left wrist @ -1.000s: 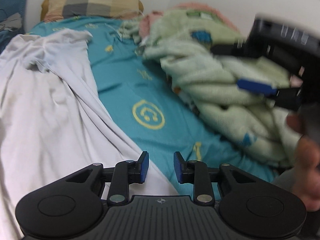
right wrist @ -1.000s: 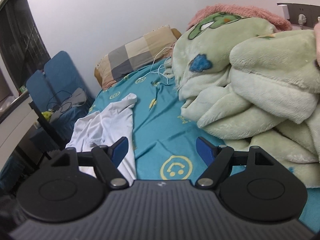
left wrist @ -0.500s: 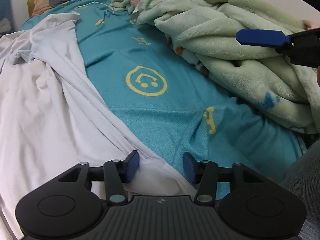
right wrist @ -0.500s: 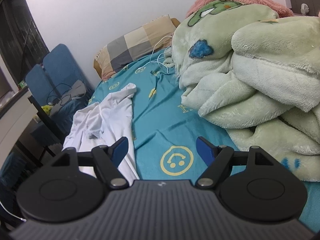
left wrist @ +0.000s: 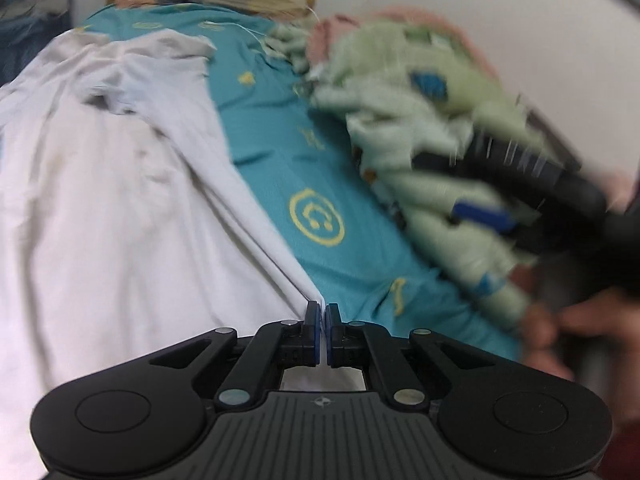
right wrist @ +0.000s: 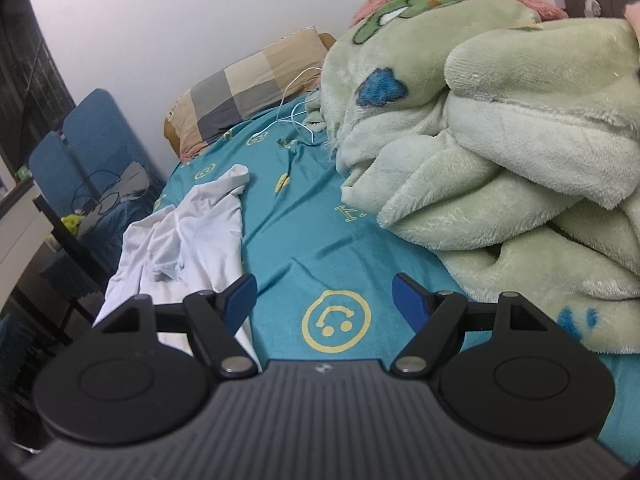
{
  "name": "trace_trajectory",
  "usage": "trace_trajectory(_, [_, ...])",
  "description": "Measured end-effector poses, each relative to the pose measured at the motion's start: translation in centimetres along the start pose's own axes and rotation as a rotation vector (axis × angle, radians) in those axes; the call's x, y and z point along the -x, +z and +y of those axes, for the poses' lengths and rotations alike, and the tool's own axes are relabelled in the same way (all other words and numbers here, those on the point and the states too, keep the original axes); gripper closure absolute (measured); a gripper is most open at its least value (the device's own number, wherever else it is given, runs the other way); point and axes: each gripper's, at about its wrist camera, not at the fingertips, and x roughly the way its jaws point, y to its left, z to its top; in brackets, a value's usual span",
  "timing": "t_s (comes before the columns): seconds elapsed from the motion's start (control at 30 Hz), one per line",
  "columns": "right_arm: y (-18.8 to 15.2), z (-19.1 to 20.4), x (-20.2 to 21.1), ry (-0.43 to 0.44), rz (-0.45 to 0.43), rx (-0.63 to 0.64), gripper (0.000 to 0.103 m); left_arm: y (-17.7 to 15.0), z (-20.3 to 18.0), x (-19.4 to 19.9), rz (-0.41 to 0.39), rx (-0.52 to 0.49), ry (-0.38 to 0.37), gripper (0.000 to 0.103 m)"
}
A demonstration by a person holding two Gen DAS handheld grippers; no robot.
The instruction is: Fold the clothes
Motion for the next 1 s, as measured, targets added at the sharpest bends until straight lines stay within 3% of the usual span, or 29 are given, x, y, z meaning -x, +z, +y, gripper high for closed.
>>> trace_trajectory(0.1, [0.0, 0.0, -0.4, 0.008, 0.016, -0.005, 0.027, 0.5, 3.7, 3.3, 0.013, 0.108, 0.018, 0.100])
trace_trajectory(0.27, [-0.4, 0.8, -1.4, 0.035, 0.069, 0.019, 0.027, -0.5, 9.4, 3.7, 0.110, 0.226, 0.209, 0.100])
trace_trajectory(0.37, [-0.8, 1.4, -2.0, 0.072, 0.118, 0.035, 0.027, -0.6, 11.3, 3.2, 0.137, 0.317, 0.202, 0.100])
trace_trajectory(0.5, [-1.6, 2.5, -2.6, 0.117, 0.182, 0.085, 0.027, -0.1, 10.3, 3.2, 0.108, 0.265, 0.207, 0.098])
trace_trajectory(0.6, [-2.3, 3.7, -2.9, 0.168, 0.232, 0.124, 0.027, -0.1, 9.7, 3.5, 0.079, 0.230, 0.234, 0.083])
trace_trajectory(0.77, [-3.2, 5.3, -3.3, 0.191, 0.271, 0.189, 0.027, -0.6, 10.0, 5.5, 0.003, 0.237, 0.245, 0.067])
trace_trajectory(1.0, [-3.5, 6.8, -2.1, 0.214, 0.217, 0.244, 0.027, 0.0, 10.1, 7.0, -0.093, 0.247, 0.293, 0.045])
